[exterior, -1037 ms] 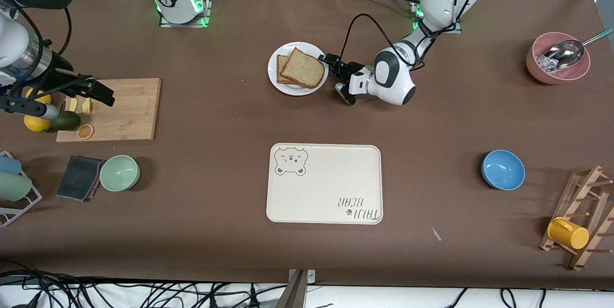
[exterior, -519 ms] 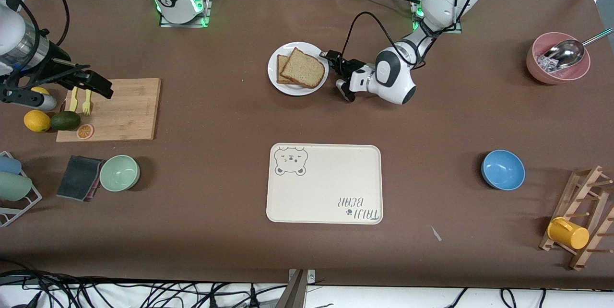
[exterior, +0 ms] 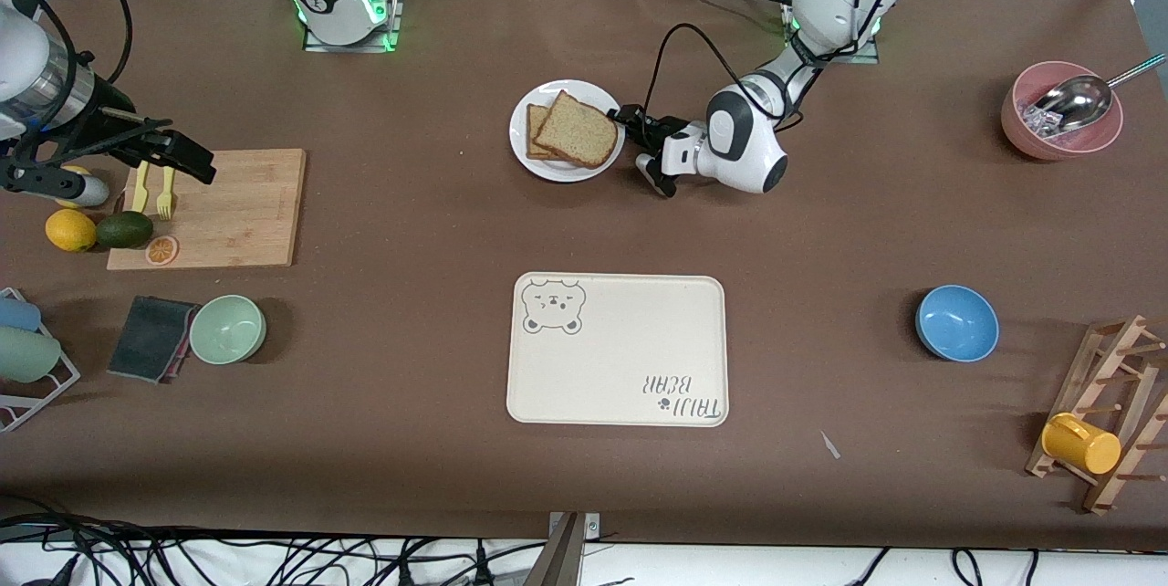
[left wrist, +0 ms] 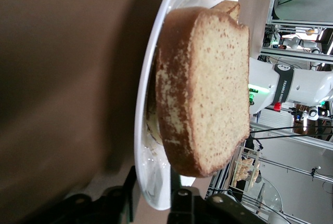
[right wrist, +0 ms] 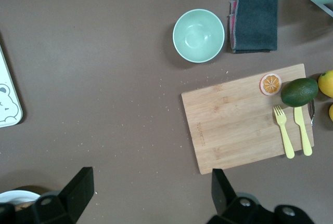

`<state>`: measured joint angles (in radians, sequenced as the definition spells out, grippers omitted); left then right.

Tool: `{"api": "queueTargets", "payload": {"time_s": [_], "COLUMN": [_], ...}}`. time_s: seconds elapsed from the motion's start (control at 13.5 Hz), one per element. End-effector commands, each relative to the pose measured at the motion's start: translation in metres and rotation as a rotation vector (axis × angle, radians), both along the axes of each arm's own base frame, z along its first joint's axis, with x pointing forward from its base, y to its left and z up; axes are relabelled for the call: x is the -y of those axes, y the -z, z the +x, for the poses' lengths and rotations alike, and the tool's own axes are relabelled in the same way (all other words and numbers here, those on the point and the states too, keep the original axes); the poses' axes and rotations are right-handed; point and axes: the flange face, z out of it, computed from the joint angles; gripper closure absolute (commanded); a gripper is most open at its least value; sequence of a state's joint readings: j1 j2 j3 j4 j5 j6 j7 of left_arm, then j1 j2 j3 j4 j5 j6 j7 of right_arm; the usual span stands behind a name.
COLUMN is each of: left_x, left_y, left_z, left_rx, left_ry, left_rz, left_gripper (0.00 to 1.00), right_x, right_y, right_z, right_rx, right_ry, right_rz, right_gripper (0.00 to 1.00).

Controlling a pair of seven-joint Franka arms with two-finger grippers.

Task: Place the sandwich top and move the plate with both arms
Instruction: 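Grasp the plate rim with the left gripper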

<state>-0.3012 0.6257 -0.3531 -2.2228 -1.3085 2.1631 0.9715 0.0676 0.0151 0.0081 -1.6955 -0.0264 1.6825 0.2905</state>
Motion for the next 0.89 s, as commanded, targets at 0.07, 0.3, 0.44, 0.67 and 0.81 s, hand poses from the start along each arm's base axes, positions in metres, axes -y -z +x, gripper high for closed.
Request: {"api": "queueTargets", "payload": {"time_s": [0.07, 0.3, 0.44, 0.67, 0.81], "left_x": [-0.004, -0.008, -0.011, -0.016, -0.015], "left_y": [0.0, 0.001, 0.001, 0.005, 0.005], "left_z": [0.008, 0.011, 0.015, 0.024, 0.026], "left_rx": [0.016, 0.017, 0.018, 0.013, -0.011], "left_ry": [-0.048, -0.056, -0.068, -0.095, -0.134], "left_rz": [-0.011, -0.011, -0.008, -0.015, -0.033], "left_gripper": [0.83, 0.92, 0.96, 1.0, 1.0], "right_x": [0.001, 0.0, -0.002, -0.003, -0.003], "right_y": [0.002, 0.005, 0.009, 0.008, 0.007], "right_z": [-0.008, -0.009, -0.01, -0.012, -0.012], "right_rx": [0.019, 0.009, 0.003, 0.003, 0.004], "right_ry": [-0.007, -0.037, -0.04, -0.042, -0.042], "right_rz": [-0.004, -0.005, -0.002, -0.001, 0.003], "right_gripper": [0.0, 0.0, 0.0, 0.0, 0.0]}}
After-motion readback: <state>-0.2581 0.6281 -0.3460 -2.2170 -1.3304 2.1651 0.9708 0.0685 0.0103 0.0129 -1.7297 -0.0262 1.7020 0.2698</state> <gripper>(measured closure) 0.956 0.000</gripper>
